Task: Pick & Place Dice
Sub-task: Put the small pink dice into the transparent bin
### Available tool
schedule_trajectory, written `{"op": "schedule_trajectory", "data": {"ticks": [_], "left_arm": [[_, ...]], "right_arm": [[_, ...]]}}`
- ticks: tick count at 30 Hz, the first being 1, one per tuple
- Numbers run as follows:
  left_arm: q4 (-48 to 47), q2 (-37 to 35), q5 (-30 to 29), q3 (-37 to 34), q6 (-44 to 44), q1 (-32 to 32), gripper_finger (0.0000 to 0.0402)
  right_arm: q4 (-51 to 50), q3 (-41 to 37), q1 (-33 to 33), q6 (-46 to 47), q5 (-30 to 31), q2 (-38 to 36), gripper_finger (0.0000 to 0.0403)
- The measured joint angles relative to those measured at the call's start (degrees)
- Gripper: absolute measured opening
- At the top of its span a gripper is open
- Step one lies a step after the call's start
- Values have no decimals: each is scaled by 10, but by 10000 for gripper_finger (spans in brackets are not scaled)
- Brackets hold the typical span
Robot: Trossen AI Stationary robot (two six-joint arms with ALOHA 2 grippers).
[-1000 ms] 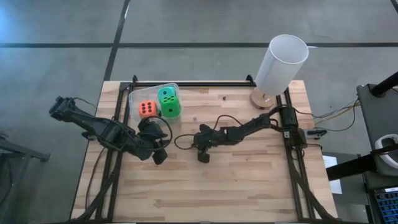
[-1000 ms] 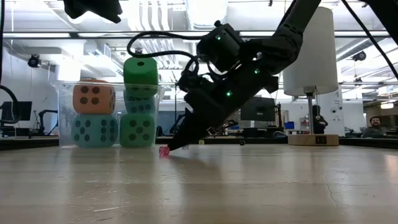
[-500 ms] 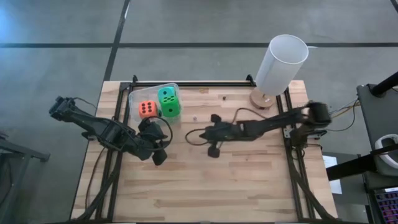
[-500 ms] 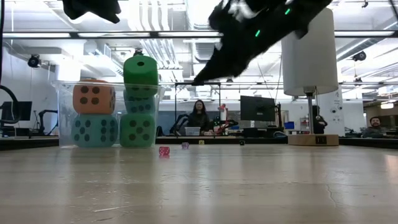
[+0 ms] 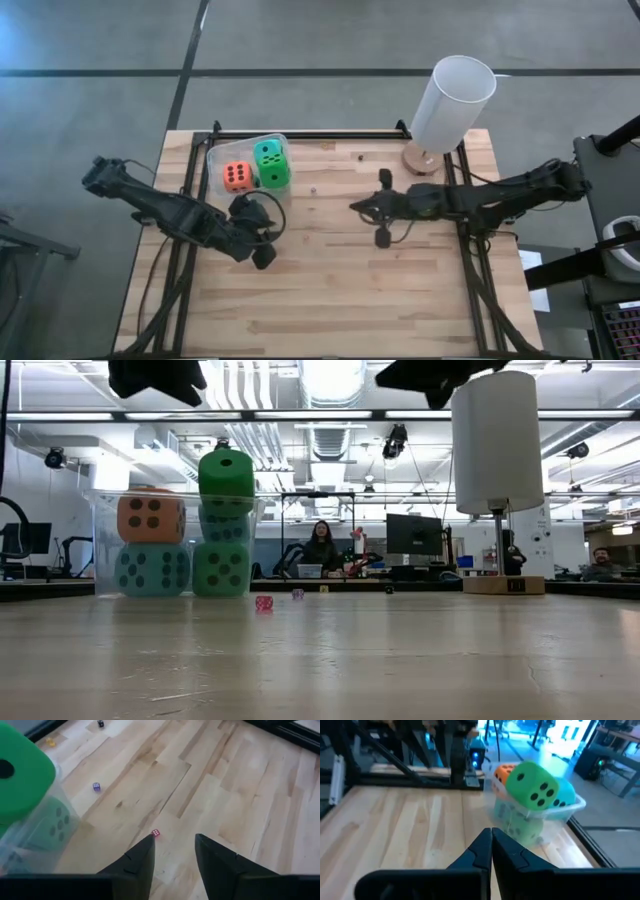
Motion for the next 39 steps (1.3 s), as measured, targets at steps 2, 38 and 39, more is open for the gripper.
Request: {"op": "schedule_trajectory", "data": {"ticks": [2, 38, 39], "left_arm": [[7, 12, 0, 0, -20, 1, 154], [149, 338, 162, 16, -227, 167, 134], [149, 340, 162, 15, -227, 168, 132]], "right_arm": [[0, -11, 5, 0, 0, -23, 8], [-94, -18, 13, -31, -52, -148, 8], [-94, -18, 13, -31, -52, -149, 8]]}}
